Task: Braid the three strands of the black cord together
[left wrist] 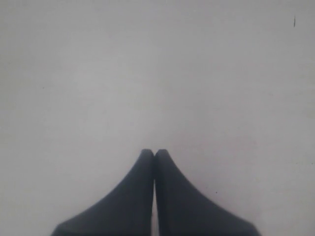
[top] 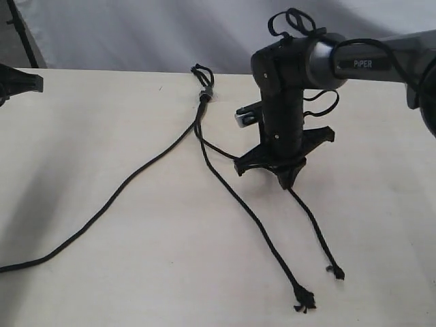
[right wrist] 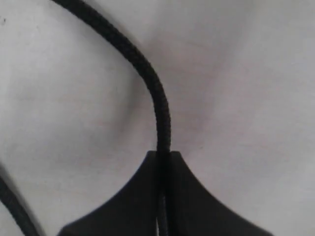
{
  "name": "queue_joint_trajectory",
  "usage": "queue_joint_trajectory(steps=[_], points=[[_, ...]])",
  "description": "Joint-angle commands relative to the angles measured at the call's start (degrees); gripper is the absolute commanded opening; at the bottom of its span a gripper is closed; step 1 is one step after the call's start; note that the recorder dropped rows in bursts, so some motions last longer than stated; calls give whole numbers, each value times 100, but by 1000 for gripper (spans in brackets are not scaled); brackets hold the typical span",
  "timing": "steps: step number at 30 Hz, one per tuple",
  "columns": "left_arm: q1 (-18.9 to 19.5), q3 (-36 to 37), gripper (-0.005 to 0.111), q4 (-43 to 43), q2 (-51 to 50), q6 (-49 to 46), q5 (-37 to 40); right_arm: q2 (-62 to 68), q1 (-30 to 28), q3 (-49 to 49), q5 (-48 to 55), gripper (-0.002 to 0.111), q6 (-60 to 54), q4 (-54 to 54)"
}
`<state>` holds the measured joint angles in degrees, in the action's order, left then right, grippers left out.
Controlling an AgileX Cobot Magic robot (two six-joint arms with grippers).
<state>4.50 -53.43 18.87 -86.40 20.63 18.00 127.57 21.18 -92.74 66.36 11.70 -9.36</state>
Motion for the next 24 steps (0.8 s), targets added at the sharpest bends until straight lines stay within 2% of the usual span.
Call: queue_joint_trajectory(steps=[1,10,15,20,24], points=[[18,35,0,-280,42,38,-126,-67,270,371,-154,0,-143,186],[18,35,0,-421,42,38,-123,-152,1662,860,-291,0,-372,144],[18,35,0,-447,42,38,-123,-695,2222,688,-288,0,-184,-759],[18,35,0,-447,42,38,-123,-1369,2016,585,-312,0,715,-2219],[18,35,0,-447,42,38,-123,-1614,1366,585,-290,0,897,-2340]])
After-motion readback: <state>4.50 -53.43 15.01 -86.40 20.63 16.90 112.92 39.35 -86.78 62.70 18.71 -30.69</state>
